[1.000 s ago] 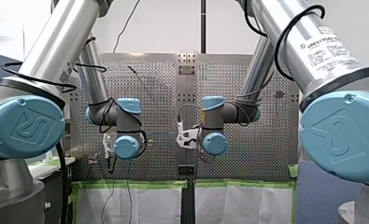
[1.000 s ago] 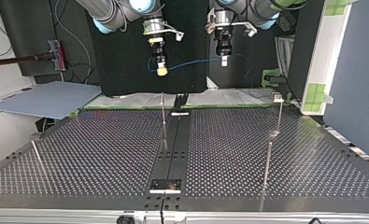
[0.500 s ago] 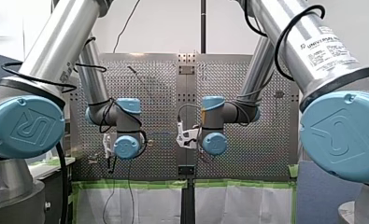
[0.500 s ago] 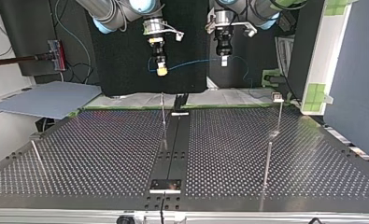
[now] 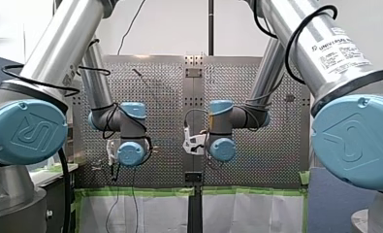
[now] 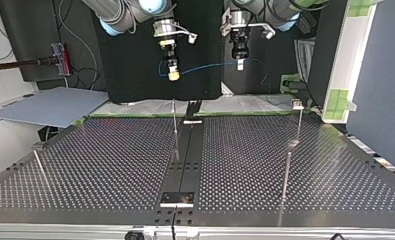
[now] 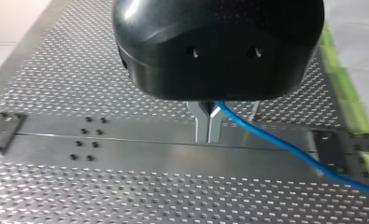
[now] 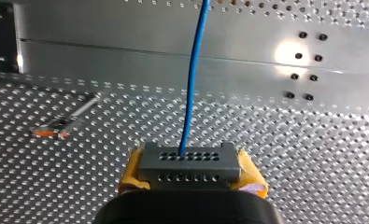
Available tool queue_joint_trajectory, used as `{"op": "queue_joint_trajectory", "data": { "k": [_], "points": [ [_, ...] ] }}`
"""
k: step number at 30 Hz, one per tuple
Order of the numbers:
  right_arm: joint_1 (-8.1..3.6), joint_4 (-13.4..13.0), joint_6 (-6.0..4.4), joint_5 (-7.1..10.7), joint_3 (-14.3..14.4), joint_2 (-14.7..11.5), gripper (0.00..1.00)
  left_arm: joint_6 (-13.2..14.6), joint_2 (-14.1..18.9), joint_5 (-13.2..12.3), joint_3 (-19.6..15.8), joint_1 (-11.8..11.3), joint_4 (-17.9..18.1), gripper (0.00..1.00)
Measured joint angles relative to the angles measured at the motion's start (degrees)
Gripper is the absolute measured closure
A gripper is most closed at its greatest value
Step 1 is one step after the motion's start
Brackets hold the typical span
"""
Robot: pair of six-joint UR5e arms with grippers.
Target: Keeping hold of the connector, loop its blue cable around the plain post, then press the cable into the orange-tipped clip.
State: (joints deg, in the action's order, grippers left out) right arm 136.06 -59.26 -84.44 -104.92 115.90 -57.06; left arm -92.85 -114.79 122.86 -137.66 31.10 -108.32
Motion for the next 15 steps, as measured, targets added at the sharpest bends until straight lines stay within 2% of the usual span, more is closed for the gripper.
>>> {"op": "queue_joint_trajectory", "data": {
  "k": [7, 15],
  "points": [
    [0.54, 0.9, 0.04, -0.03, 0.4, 2.4, 1.0, 0.2, -2.4, -0.4, -1.7, -0.1, 0.0, 1.0],
    [0.56, 1.0, 0.04, -0.03, 0.4, 2.7, 1.0, 0.2, -2.6, -0.4, -1.8, -0.1, 0.0, 1.0]
  ]
}}
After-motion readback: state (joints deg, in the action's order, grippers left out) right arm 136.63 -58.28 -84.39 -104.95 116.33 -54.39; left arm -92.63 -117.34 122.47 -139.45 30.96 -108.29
